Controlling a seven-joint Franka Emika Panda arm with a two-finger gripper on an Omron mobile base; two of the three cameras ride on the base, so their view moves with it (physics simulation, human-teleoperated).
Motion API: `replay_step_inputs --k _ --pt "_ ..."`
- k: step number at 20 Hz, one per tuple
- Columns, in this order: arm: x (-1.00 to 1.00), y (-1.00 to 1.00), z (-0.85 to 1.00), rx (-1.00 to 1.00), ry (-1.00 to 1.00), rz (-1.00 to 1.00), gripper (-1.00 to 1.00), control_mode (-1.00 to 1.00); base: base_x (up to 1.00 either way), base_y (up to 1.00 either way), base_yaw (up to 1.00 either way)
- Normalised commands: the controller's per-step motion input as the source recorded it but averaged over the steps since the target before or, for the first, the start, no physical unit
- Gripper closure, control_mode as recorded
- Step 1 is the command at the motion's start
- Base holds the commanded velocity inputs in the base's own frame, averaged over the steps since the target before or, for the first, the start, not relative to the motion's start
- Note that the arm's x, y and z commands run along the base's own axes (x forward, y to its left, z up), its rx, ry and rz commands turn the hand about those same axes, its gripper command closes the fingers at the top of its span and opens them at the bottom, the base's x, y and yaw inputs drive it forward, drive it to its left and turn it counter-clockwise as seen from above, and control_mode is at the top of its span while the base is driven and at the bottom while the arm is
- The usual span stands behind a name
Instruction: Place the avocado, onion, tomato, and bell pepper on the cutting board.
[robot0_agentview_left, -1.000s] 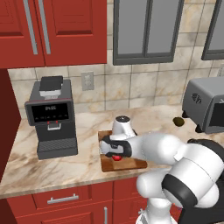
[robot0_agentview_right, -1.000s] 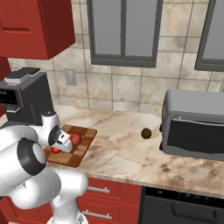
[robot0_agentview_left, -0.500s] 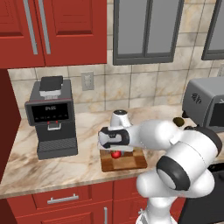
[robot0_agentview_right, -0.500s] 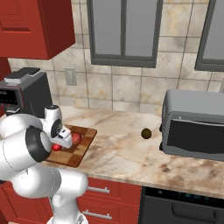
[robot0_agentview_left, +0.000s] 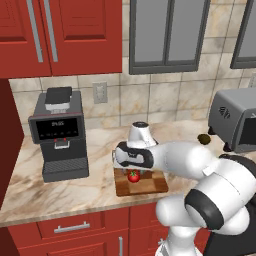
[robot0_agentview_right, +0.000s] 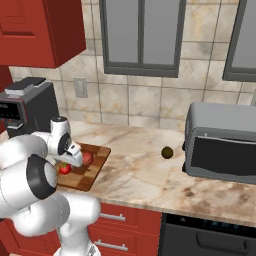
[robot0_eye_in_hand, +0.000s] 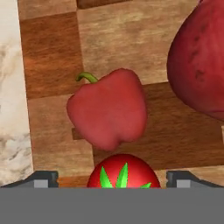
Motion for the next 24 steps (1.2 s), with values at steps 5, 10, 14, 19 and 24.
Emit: replay_step_inputs --k 5,10,14,19,24 --pt "-0.30 -0.26 0.56 0.00 -0.18 0.04 -1.00 -1.00 0.00 0.00 0.00" --pt "-0.43 -0.24 0.62 0.00 -0.19 0.02 -1.00 -1.00 0.00 0.00 0.00" --pt "-0.50 -0.26 0.53 0.00 -0.19 0.00 -1.00 -1.00 0.00 0.00 0.00" --pt "-0.43 -0.43 0.41 0.00 -0.21 0.00 -1.00 -1.00 0.00 0.00 0.00" --pt "-0.31 -0.67 0.37 0.00 -0.15 -0.01 -1.00 -1.00 0.00 0.00 0.00"
